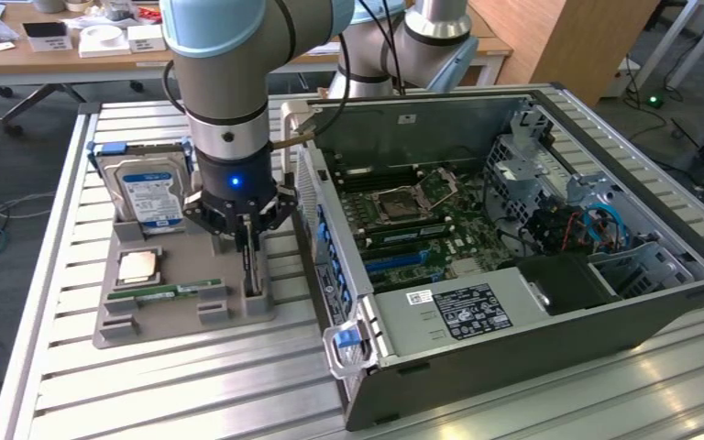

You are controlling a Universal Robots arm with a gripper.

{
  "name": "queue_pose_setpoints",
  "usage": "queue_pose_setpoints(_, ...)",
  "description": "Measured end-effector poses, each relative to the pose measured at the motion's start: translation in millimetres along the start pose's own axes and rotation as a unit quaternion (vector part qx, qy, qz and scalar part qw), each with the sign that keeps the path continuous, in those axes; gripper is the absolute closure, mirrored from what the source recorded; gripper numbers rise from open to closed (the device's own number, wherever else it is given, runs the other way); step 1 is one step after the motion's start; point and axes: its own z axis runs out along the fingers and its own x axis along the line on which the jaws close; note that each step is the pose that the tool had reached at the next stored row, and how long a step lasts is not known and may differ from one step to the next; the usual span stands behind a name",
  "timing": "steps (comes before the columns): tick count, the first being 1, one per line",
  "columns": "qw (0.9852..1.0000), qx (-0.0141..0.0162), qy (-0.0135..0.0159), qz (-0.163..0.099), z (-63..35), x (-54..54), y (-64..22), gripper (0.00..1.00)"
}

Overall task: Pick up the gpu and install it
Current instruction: 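Pick up the gpu and move the gpu toward the slot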

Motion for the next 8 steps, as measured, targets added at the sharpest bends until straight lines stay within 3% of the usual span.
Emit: queue_pose_setpoints(8,1.0000,-0.0001,0.0003,-0.007,0.0,0.0,0.0,0.74)
